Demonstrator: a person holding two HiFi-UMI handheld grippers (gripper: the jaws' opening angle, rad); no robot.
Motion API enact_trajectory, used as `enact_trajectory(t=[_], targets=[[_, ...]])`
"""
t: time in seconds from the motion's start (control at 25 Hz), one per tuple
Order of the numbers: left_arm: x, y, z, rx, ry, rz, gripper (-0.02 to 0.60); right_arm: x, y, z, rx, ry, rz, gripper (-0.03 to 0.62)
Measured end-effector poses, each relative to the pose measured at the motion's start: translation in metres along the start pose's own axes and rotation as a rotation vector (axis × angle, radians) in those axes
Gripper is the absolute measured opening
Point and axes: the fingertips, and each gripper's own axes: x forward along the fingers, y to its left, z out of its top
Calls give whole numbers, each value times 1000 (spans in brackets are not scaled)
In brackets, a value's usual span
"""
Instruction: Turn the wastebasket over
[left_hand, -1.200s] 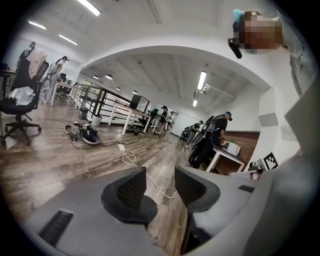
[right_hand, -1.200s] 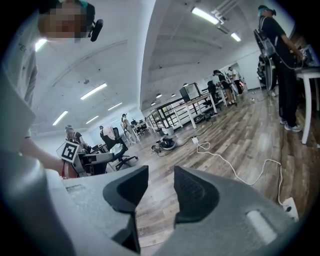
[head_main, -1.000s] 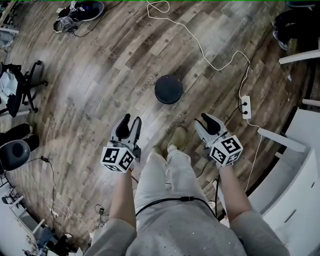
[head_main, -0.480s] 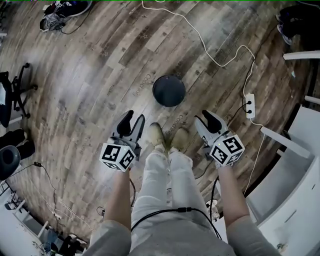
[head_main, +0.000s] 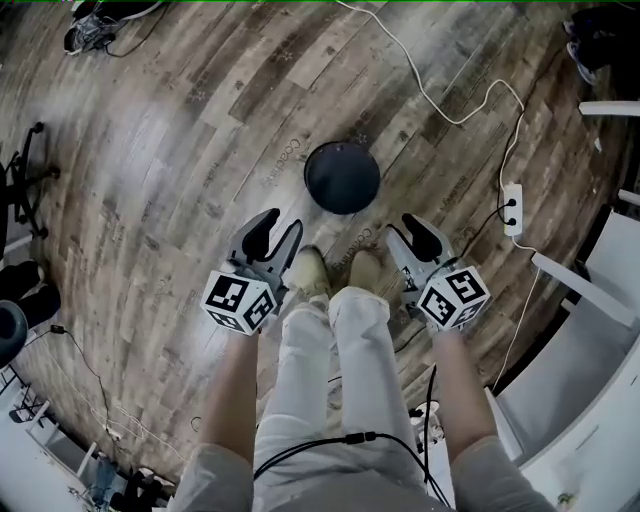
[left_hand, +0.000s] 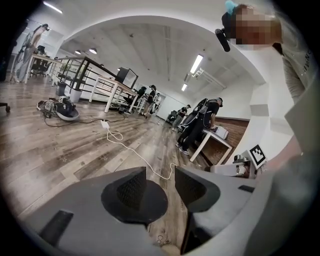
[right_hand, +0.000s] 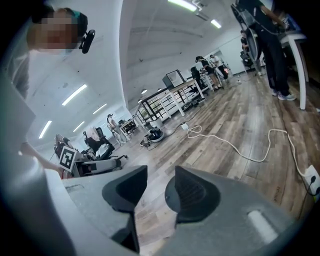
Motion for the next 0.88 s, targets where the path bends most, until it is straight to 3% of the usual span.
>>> enact_trajectory(t=[0.36, 0.6, 0.88], targets=[[58, 27, -66, -58, 19, 19, 175, 40, -54, -57, 24, 36, 12, 164], [87, 65, -109, -155, 56, 72, 175, 76, -90, -81, 27, 38, -18, 176], [124, 104, -147, -167, 117, 90, 175, 119, -140, -97, 97, 47, -76, 209]])
